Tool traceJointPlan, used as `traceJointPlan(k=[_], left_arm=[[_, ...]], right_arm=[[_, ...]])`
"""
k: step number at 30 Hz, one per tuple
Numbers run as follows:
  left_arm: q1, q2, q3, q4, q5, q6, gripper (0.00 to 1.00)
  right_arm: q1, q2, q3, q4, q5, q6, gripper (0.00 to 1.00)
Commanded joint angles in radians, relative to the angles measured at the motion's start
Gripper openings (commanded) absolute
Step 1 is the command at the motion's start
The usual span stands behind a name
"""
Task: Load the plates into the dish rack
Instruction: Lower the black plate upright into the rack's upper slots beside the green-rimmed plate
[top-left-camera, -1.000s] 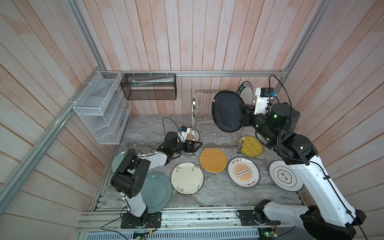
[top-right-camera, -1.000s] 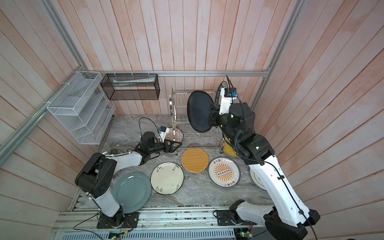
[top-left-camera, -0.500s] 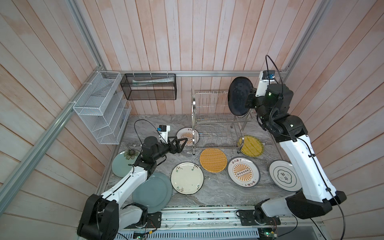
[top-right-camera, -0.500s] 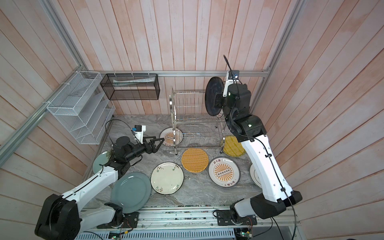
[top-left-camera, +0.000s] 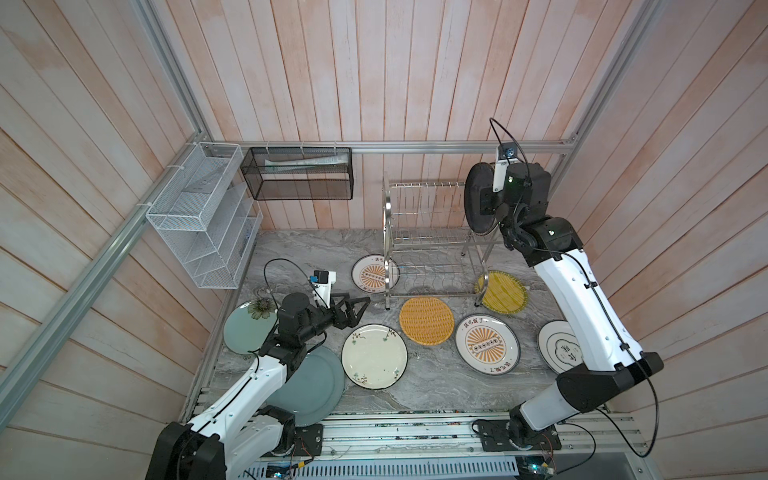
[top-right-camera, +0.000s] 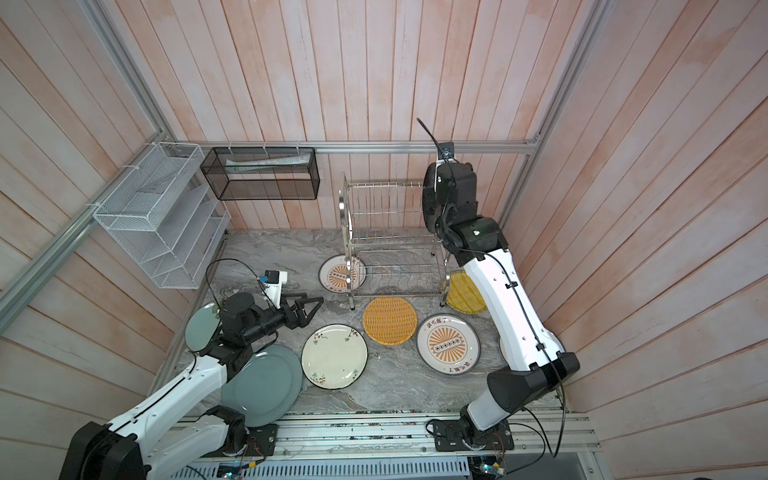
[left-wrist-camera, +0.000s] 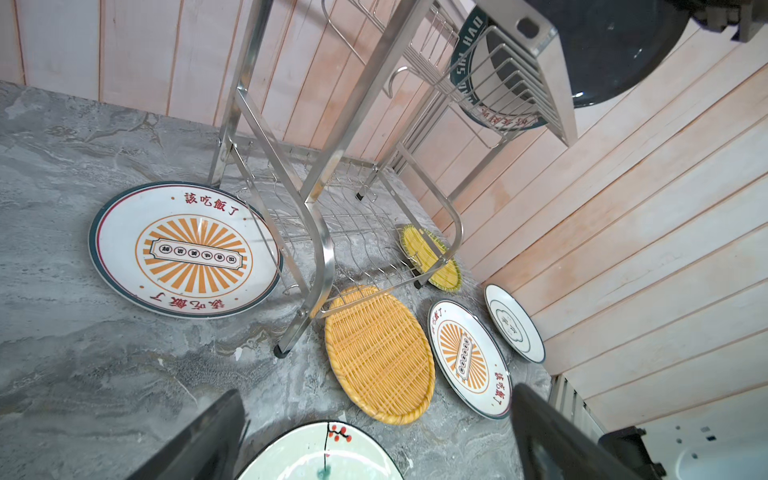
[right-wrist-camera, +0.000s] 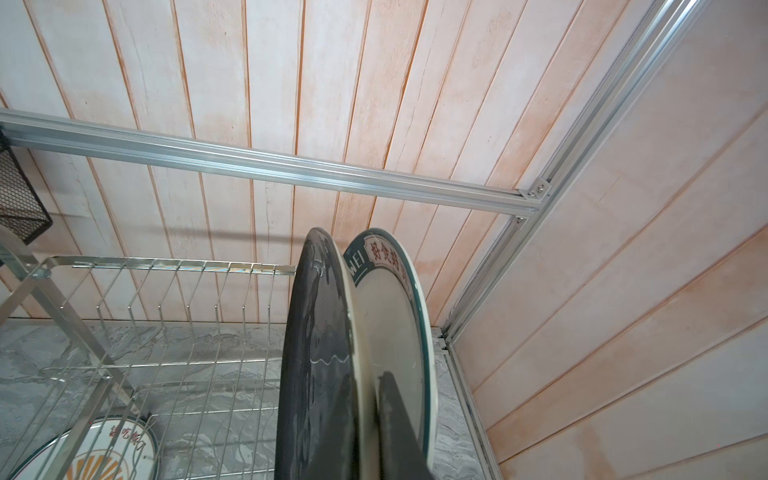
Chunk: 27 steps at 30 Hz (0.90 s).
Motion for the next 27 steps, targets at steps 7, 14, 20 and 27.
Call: traceJointPlan(k=[7, 14, 20, 27], left_arm=[[0.002, -0.076, -0.066, 0.145, 0.103, -0.084, 1.00], [0.001, -0.113, -0.092, 0.136, 0.090, -0.099, 1.00], [0.002, -0.101, -0.104, 0.153, 0.088, -0.111, 1.00], [0.001, -0.078, -0.105, 0.185, 0.094, -0.127, 1.00]], right_arm=[[-0.031, 0.009, 0.014, 0.210, 0.053, -0.088, 0.00], [-0.047, 0.027, 0.000, 0.229, 0.022, -0.091, 0.00], [-0.057, 0.019, -0.030, 0.238, -0.020, -0.077, 0.00], [-0.059, 0.016, -0.065, 0.250, -0.042, -0.079, 0.00]])
